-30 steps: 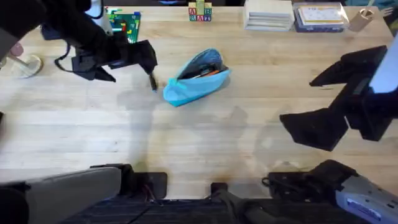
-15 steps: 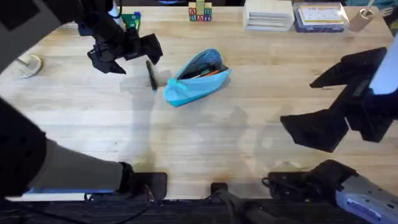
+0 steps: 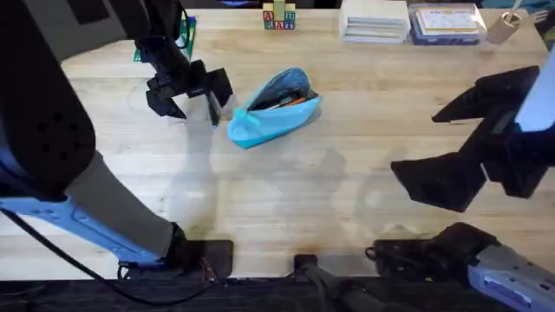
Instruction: Unzip the bag, pick up the pens from the table one at a time and place them inside, then zip the bag closed.
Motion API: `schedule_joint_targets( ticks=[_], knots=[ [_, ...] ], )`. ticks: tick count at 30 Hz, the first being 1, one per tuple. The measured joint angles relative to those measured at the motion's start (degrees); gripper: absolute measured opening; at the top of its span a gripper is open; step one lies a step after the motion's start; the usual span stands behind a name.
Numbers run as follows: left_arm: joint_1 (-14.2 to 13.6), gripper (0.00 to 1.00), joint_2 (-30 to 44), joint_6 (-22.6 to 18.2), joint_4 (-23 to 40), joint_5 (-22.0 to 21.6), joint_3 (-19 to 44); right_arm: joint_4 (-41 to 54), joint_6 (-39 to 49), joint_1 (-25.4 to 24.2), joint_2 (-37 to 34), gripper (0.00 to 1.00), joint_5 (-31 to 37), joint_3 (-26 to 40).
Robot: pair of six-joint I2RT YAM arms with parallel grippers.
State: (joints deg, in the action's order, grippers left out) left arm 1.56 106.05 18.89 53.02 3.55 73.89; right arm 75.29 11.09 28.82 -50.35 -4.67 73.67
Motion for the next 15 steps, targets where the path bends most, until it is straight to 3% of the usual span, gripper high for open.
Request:
schedule_joint_targets(
  ticks=[9, 15],
  knots=[
    [-0.62, 0.995, 0.40, 3.45, -1.88, -2.82, 0.00, -0.01, 0.00, 0.00, 0.00, 0.996, 0.00, 0.00],
    [-4.05, 0.995, 0.40, 4.98, -3.01, -6.43, 0.00, 0.00, 0.00, 0.00, -0.02, 0.997, 0.00, 0.00]
  ],
)
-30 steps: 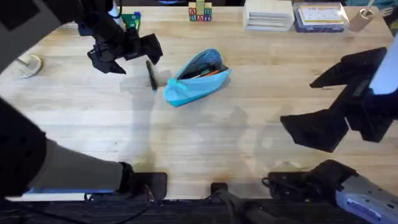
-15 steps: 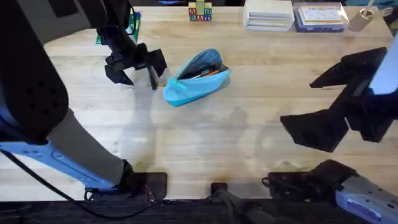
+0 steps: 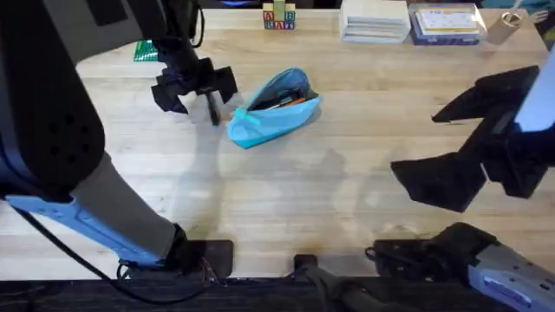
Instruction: Unzip the bag, pick up the pens from the table one at a time and place them inside, then zip the bag closed.
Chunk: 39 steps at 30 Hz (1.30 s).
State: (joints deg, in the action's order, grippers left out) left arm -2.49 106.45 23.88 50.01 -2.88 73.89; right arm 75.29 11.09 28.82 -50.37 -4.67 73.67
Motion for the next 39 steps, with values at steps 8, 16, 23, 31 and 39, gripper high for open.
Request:
schedule_joint_targets(
  ticks=[8, 16, 23, 31, 39],
  knots=[
    [-1.11, 0.995, 0.09, 0.37, -0.80, -0.85, 0.00, 0.00, 0.00, 0.00, 0.00, 0.996, 0.00, 0.00],
    [-1.11, 0.995, 1.14, 0.55, -0.76, -0.74, 0.31, -0.02, 0.00, 0.00, 0.02, 0.997, 0.00, 0.00],
    [-1.13, 0.661, 1.29, 0.61, -1.02, 0.08, 0.42, -0.02, 0.00, 0.00, 0.01, 0.997, 0.00, 0.00],
    [-1.03, 0.071, 1.29, 0.66, -0.90, -0.54, 0.43, 0.00, -0.01, 0.00, 0.02, 0.996, 0.00, 0.00],
    [-1.00, 0.042, 1.28, 0.62, -0.89, -0.80, 0.52, 0.00, -0.02, 0.00, 0.01, 0.997, 0.00, 0.00]
  ],
)
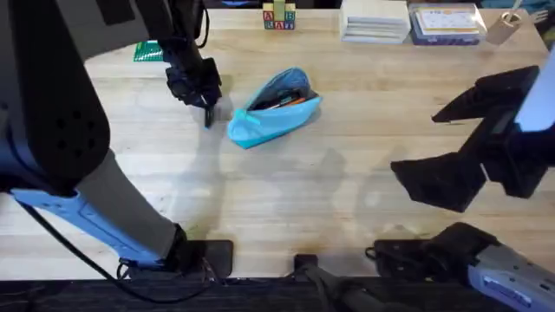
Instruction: Unzip the bag, pick up the pens from the table one at a time and place them inside, then zip the bag closed.
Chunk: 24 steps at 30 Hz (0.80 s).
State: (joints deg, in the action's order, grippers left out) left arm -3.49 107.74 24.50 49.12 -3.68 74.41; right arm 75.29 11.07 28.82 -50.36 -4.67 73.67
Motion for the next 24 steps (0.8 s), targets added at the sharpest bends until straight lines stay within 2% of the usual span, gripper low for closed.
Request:
schedule_joint_targets(
  ticks=[19, 22, 24],
  knots=[
    [0.00, 0.044, -0.94, 1.04, 0.83, -0.22, 1.62, 0.00, 0.00, 0.00, -0.01, 0.996, 0.00, 0.00],
    [0.00, 0.044, -3.70, 1.04, 0.83, -0.46, 1.62, 0.00, 0.00, 0.00, 0.01, 0.997, 0.00, 0.00],
    [0.00, 0.044, -10.47, 1.06, 0.81, -0.46, 1.62, 0.00, 0.00, 0.00, -0.01, 0.997, 0.00, 0.00]
  ],
)
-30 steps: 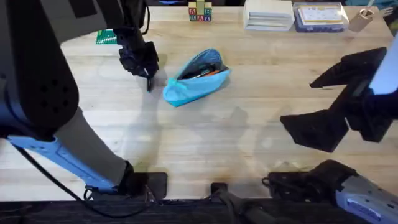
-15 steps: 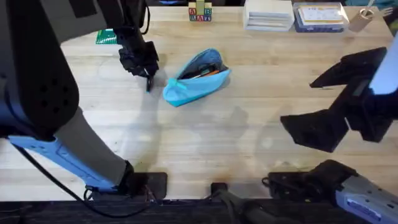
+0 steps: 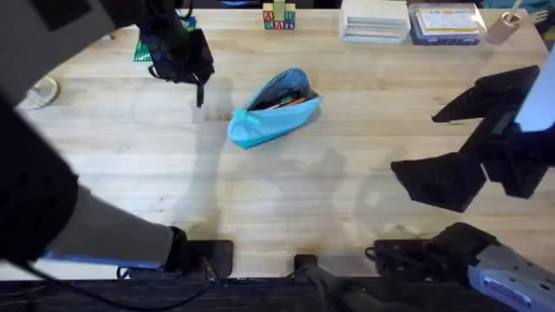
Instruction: Unzip the bag, pick up the pens from the table one at a time and place them inside, then zip the bag closed.
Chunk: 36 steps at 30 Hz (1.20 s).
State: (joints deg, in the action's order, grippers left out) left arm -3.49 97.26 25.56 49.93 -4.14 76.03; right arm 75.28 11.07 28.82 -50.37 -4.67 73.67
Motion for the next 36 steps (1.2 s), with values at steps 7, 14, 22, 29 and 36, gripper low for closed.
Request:
schedule_joint_targets(
  ticks=[7, 14, 22, 29, 36],
  knots=[
    [0.00, 0.044, -10.69, -1.38, 0.00, -0.09, 0.11, 0.00, 0.00, 0.00, 0.00, 0.997, 0.00, 0.00],
    [0.00, 0.044, -18.23, -6.68, 0.15, -0.20, 0.11, 0.00, 0.00, 0.00, 0.02, 0.996, 0.00, 0.00],
    [0.00, 0.044, -23.63, -11.74, 2.14, 0.07, 0.11, 0.00, 0.00, 0.00, 0.02, 0.998, 0.00, 0.00],
    [-1.98, 0.044, -26.07, -23.19, 4.92, 4.62, 0.11, 0.00, 0.00, 0.00, 0.02, 0.997, 0.00, 0.00],
    [-3.86, 0.044, -26.09, -29.48, 3.63, 11.03, 0.11, 0.00, 0.00, 0.00, 0.02, 0.997, 0.00, 0.00]
  ],
)
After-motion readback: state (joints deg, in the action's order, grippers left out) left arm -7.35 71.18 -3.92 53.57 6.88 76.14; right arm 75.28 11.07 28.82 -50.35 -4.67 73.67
